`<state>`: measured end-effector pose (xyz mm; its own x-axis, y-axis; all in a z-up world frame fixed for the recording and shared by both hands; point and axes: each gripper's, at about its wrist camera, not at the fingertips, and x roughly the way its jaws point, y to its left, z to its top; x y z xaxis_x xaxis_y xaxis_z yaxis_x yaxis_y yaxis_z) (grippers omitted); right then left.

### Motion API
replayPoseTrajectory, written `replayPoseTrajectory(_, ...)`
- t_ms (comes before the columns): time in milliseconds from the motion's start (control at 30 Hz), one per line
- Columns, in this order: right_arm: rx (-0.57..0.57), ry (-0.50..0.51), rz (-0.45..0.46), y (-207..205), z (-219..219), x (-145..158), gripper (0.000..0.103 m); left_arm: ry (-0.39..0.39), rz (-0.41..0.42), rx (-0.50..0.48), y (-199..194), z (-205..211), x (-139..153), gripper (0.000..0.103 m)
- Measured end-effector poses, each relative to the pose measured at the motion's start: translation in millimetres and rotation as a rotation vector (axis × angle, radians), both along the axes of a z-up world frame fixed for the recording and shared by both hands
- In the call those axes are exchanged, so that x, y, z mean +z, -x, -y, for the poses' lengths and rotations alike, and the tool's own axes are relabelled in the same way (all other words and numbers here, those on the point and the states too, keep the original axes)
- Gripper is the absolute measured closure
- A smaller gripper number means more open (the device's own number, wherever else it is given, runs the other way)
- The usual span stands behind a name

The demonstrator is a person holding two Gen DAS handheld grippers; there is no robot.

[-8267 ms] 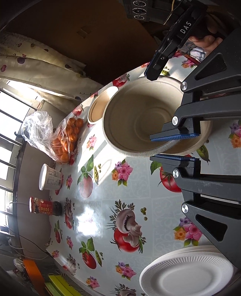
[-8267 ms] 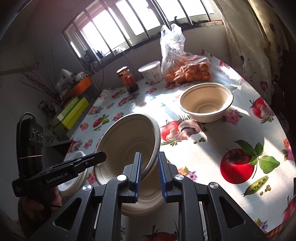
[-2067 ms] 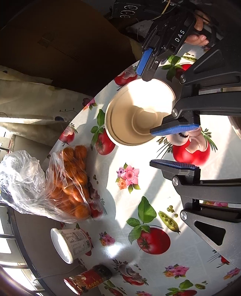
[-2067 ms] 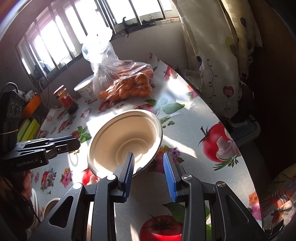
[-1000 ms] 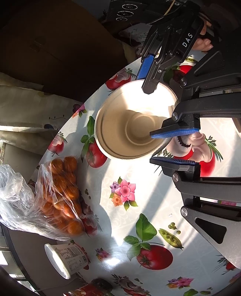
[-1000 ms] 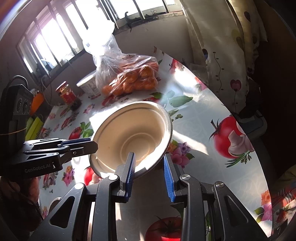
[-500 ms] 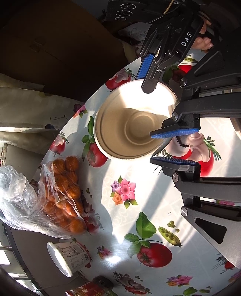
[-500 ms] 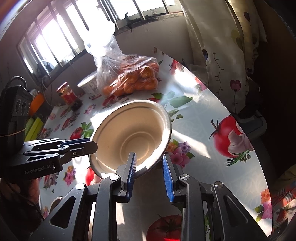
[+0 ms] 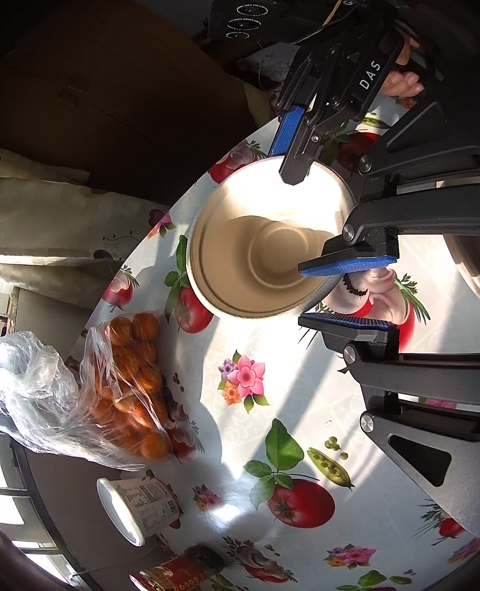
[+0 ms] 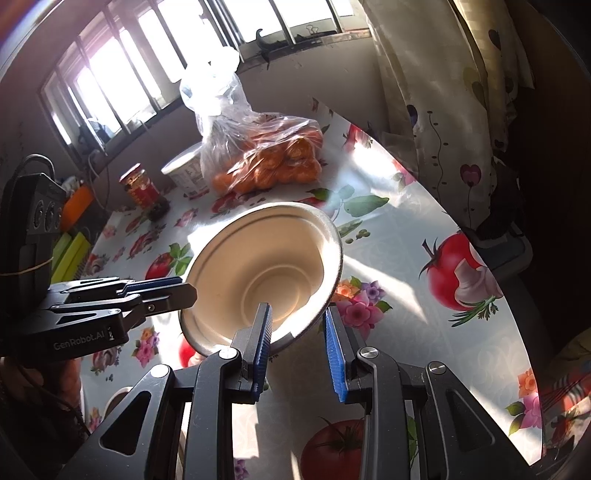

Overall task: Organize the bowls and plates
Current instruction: 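Lift the held tan bowl off the table, then lower the held tan bowl into the nested tan bowls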

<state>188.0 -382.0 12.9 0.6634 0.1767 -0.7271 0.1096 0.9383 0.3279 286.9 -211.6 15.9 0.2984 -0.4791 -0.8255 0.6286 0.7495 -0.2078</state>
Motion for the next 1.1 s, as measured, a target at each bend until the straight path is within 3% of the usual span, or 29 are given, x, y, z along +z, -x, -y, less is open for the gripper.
replayPoseTrajectory(1100,0.043,0.004,0.074,48,-32,33,0.075,0.058,0.055,0.056,58,-40,32,0.082)
